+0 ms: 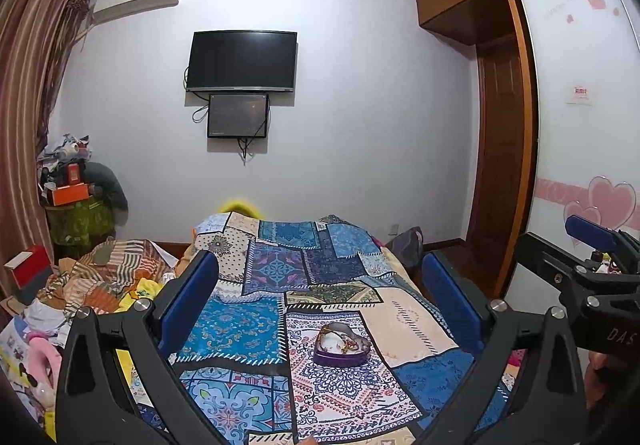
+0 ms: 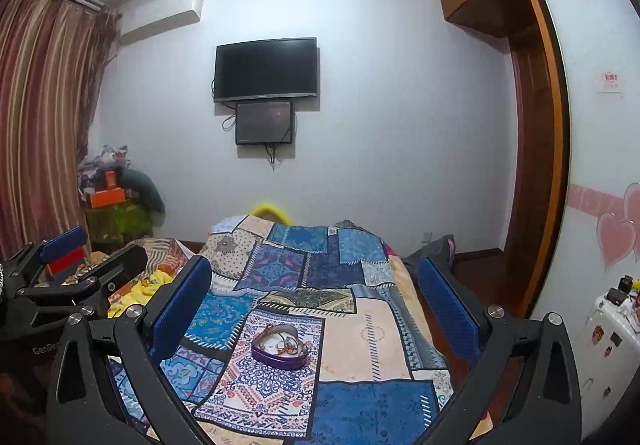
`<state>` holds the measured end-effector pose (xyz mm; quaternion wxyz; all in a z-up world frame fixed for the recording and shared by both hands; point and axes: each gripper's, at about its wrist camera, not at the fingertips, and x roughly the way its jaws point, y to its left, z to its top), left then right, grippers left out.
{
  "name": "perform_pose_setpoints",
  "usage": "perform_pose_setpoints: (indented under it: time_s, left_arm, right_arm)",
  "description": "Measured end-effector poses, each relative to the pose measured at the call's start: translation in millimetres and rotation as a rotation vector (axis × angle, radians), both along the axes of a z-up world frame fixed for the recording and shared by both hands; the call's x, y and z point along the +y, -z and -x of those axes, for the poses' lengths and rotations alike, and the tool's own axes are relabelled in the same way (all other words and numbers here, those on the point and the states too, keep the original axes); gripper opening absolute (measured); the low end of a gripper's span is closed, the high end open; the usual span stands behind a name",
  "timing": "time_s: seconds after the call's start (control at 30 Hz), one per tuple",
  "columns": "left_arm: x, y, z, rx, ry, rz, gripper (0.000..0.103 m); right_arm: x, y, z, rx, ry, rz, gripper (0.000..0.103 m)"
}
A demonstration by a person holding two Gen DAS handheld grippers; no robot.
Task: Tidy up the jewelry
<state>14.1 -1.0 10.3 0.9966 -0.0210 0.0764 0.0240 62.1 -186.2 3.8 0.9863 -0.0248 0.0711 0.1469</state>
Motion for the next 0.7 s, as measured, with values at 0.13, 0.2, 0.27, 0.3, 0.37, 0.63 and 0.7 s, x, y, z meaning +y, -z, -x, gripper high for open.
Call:
perform_pose_setpoints:
  time_s: [0.13,0.2,0.27,0.3,0.37,0.63,0.7]
  left_arm:
    - [-0.5,-1.2,-1.4,0.003,0.004,0.002,0.102]
    - [-0.3,-1.3,-1.3,0.003,0.005,0.002,0.102]
    - [-0.2,-1.2,-1.0,0.003,0.007,0.003,0.102]
    - [-0.5,-0.9,-1.5,0.003,0.007,0.003,0.102]
    - [0.1,-0.7,-2.1,0.006,0.01,0.002,0.102]
    - [-1.2,2.8,-4.7,0.015,0.018,-0.002,0.102]
    - [-1.5,4.0,-7.2,0.02,0.021,-0.003,0.102]
  right_arm:
    - [-1.3,0.3,0.1,0.002,0.002,-0.002,0.102]
    - [-1.1,0.1,-0.5,0.003,0.001,-0.003,0.102]
    - [-0.9,0.7,-1.3,0.008,0.001,-0.002,0.102]
    - [-1.0,1.1,-1.4,0.009,0.002,-0.001,0.102]
    - [-0.8,1.3,-2.4,0.012,0.004,0.0,0.102]
    - [-0.7,1.0,-5.8,0.022,0.006,-0.001,0.102]
    - [-0.3,2.4,-6.7,0.024,0.007,-0.001,0.102]
